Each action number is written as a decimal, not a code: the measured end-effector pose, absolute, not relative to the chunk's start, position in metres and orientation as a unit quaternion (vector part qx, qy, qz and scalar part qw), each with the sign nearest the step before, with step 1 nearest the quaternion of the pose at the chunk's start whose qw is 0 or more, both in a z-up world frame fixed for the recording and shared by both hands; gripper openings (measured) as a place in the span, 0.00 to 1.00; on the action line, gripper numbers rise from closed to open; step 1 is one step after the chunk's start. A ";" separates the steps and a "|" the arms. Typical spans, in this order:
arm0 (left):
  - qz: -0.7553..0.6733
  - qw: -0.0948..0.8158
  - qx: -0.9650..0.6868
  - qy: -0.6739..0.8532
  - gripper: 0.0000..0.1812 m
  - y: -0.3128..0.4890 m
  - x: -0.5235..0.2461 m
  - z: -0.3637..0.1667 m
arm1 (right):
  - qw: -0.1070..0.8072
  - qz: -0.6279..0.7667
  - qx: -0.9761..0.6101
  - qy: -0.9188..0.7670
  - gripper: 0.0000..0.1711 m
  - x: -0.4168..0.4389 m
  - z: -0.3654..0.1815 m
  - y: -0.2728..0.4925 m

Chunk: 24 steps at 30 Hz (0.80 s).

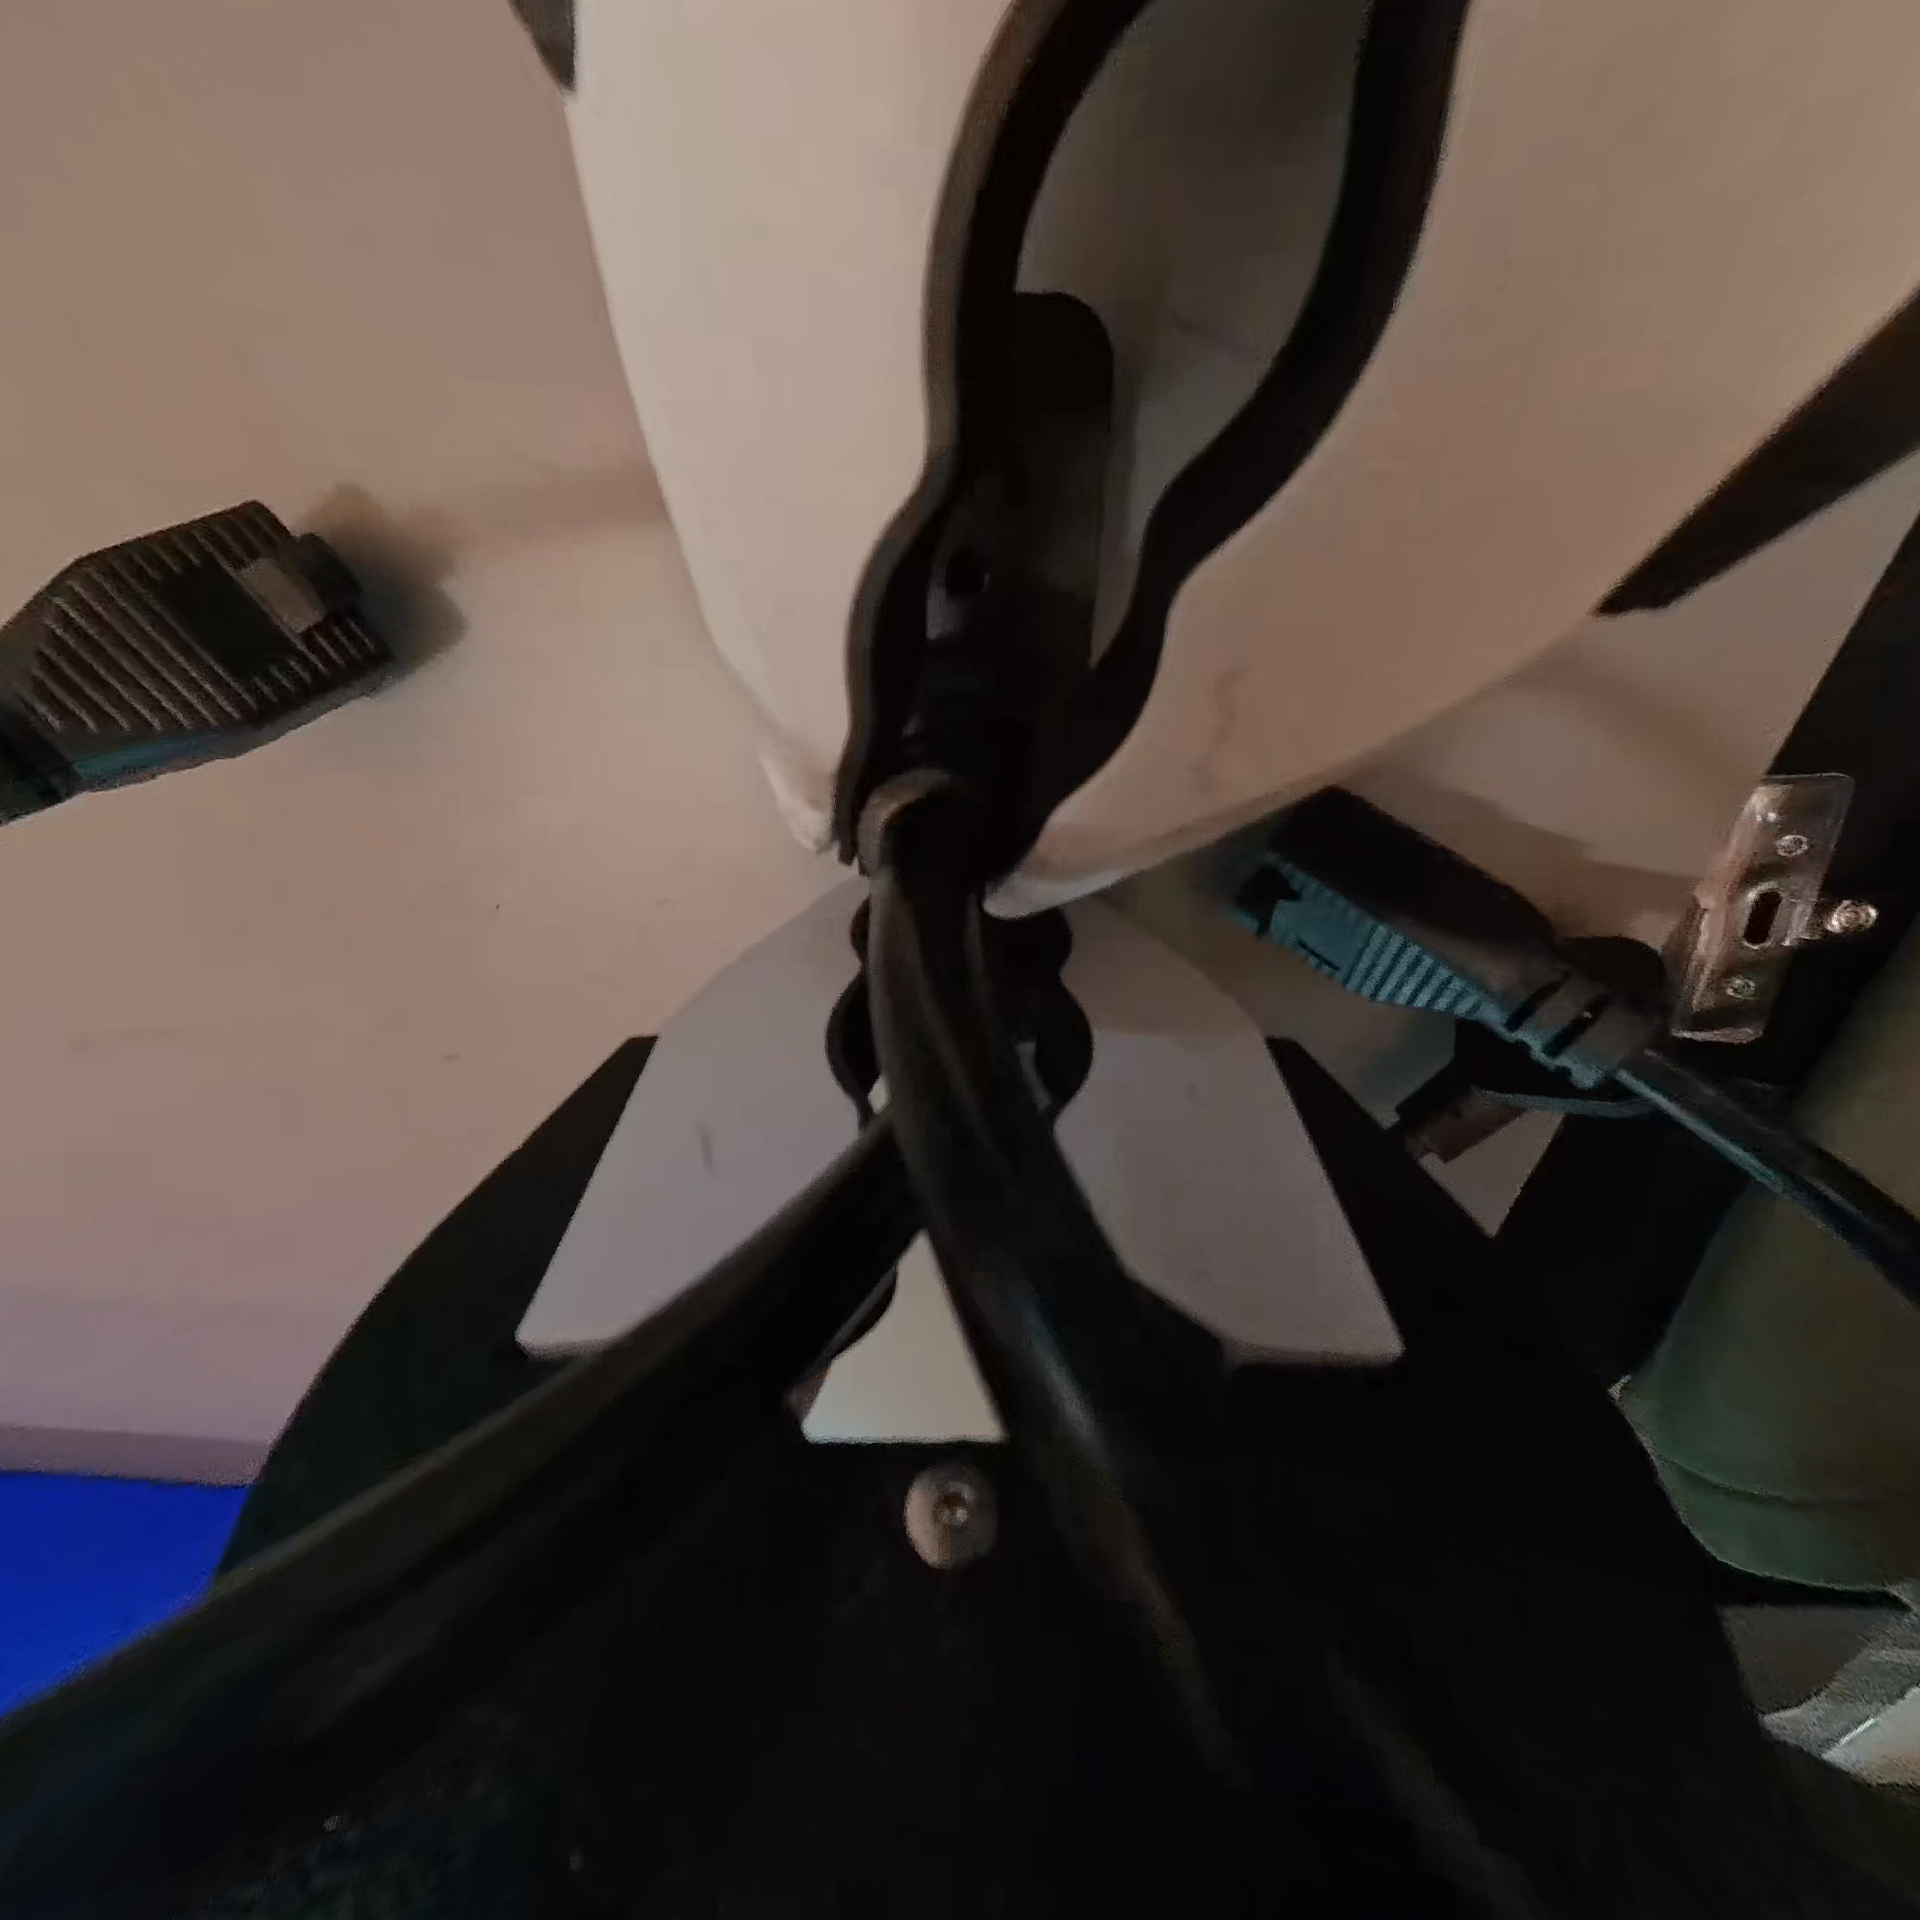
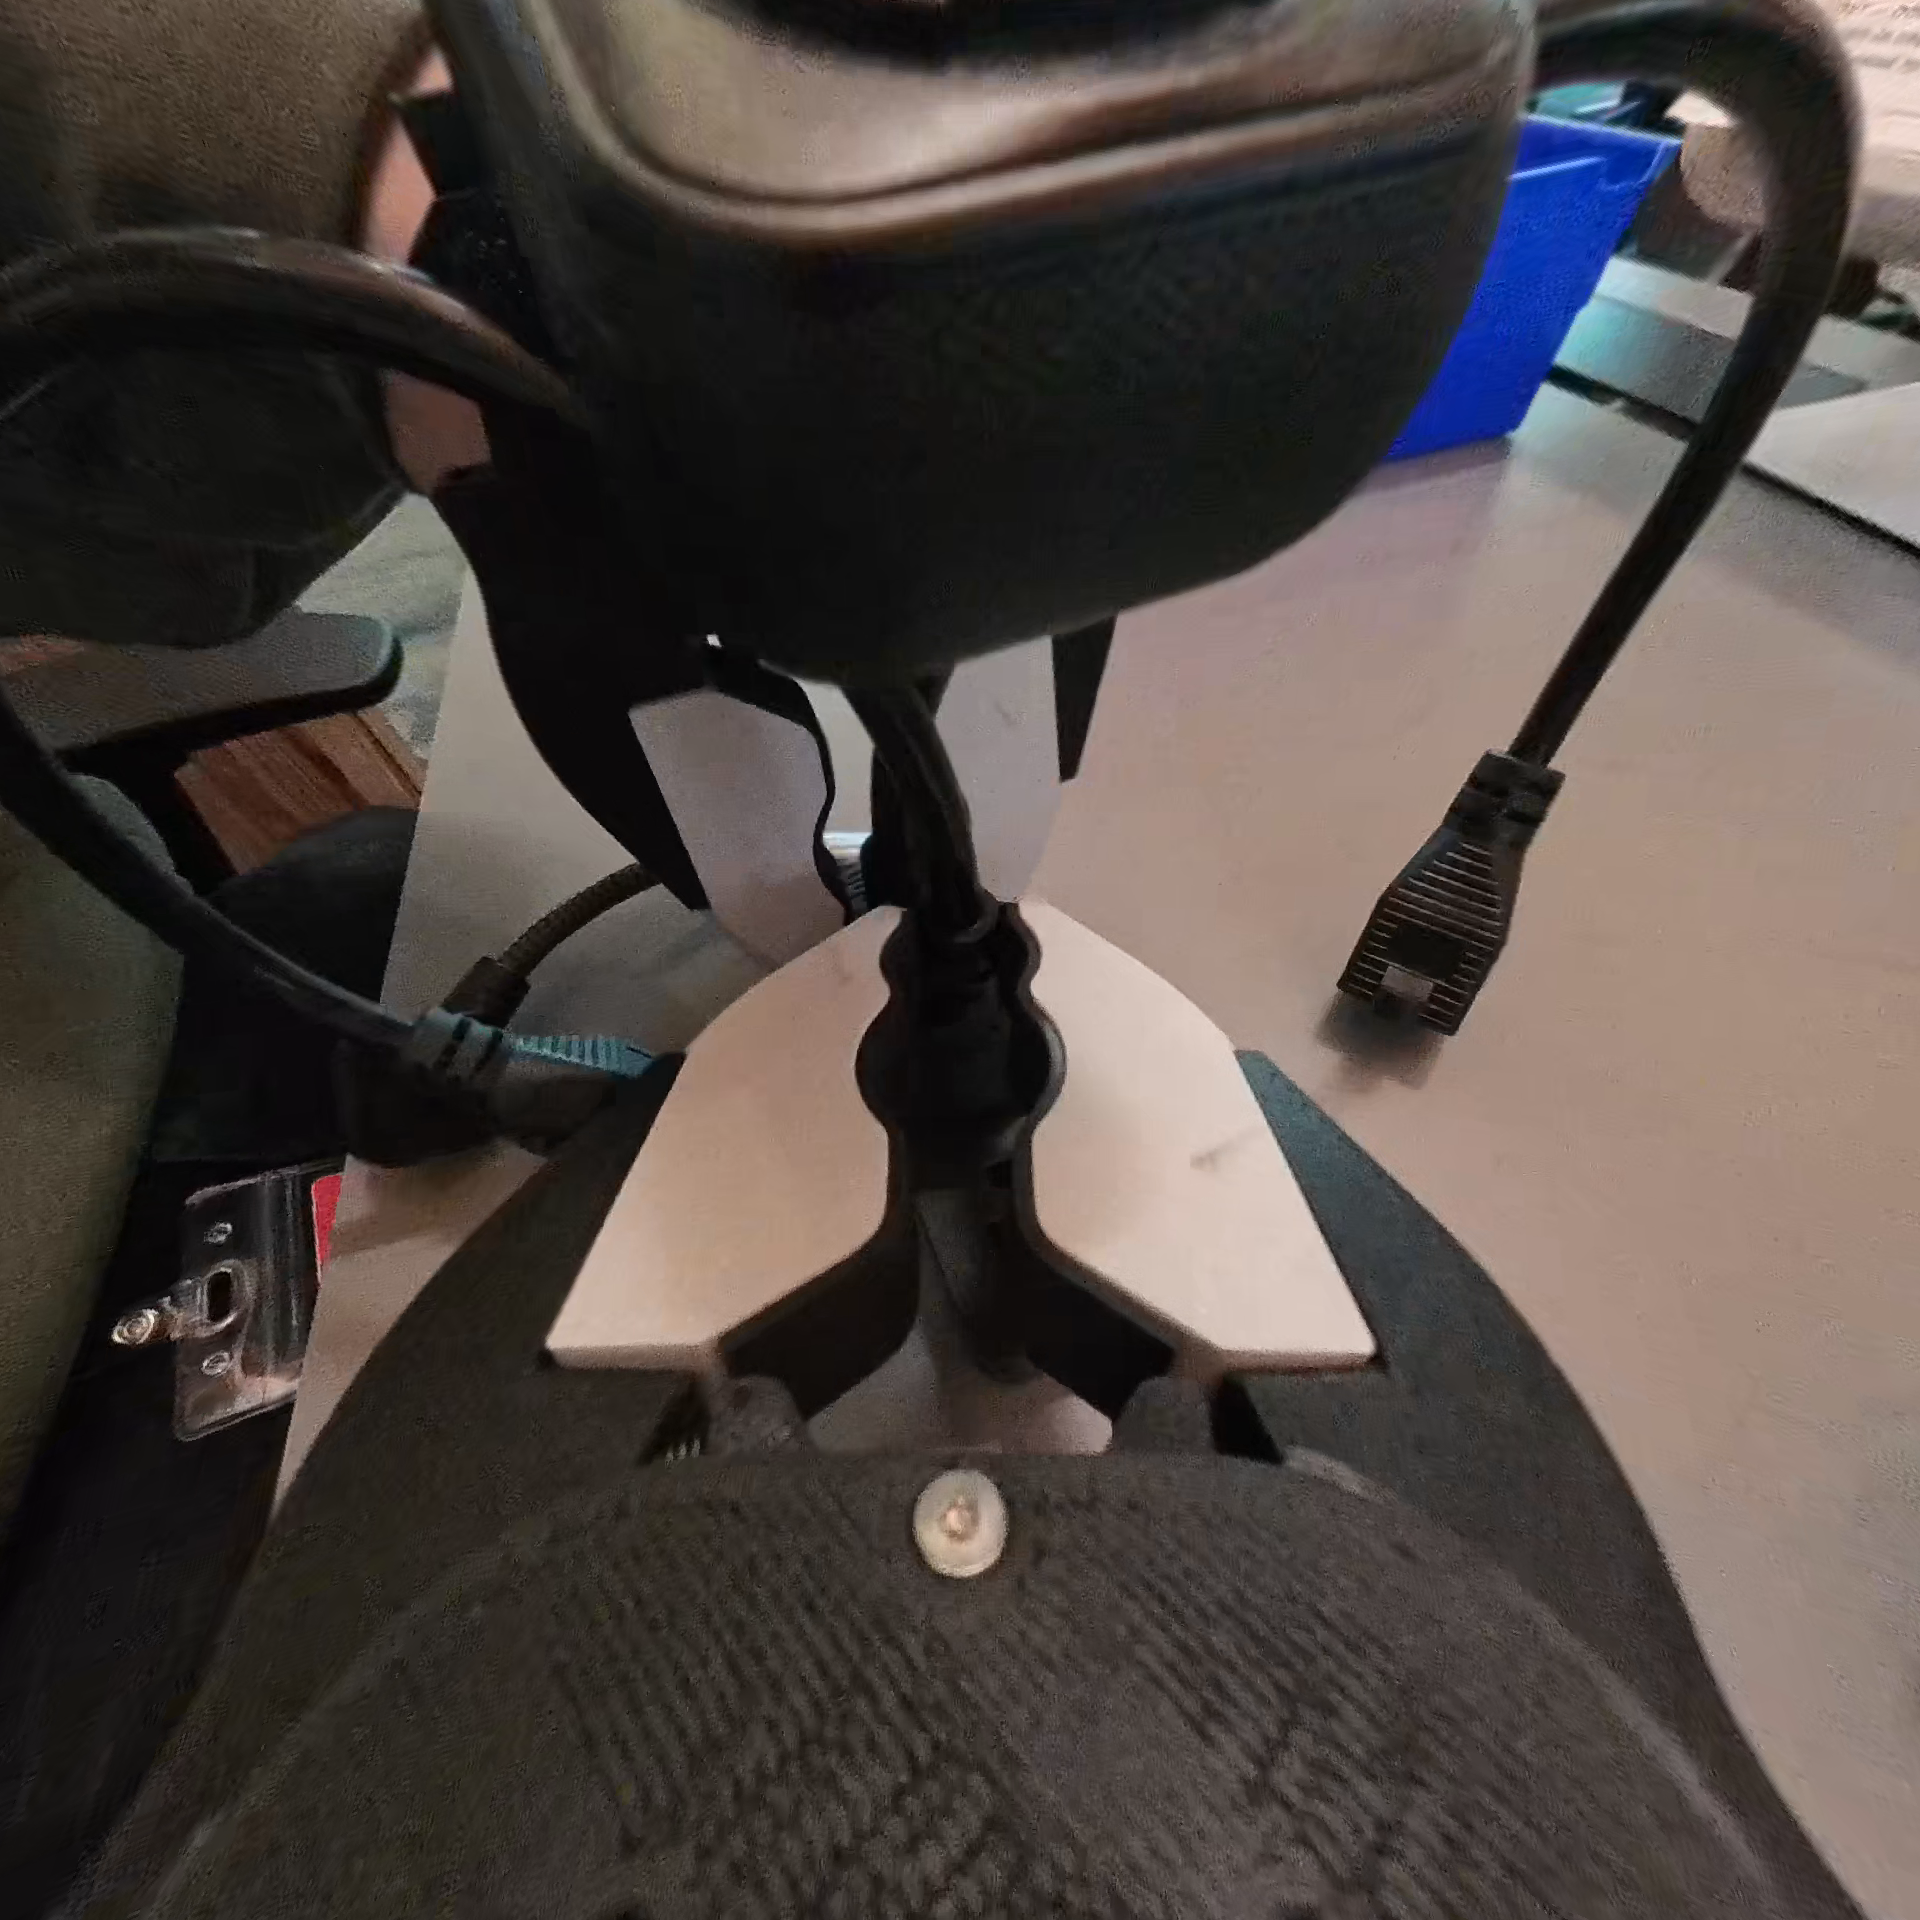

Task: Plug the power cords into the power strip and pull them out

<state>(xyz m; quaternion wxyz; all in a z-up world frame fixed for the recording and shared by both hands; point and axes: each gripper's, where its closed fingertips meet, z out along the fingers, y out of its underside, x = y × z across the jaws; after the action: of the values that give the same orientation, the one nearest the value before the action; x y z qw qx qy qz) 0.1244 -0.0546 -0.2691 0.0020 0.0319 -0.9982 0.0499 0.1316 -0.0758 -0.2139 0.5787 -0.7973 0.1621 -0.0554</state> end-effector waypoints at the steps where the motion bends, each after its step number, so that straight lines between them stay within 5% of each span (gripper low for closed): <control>1: 0.050 0.005 0.032 -0.998 0.14 -0.055 0.125 -0.270 | 0.580 -0.053 -0.796 0.166 0.08 0.132 -0.214 -0.076; 24: 0.065 0.000 0.058 -0.996 0.14 -0.061 0.125 -0.268 | 0.559 -0.051 -0.811 0.168 0.08 0.132 -0.212 -0.081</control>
<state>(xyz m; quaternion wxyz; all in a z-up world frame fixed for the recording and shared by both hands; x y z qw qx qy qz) 0.1253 -0.0606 -0.2678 0.0002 0.0585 -0.9962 0.0649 0.1325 -0.0812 -0.2121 0.5589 -0.8105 0.1675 -0.0514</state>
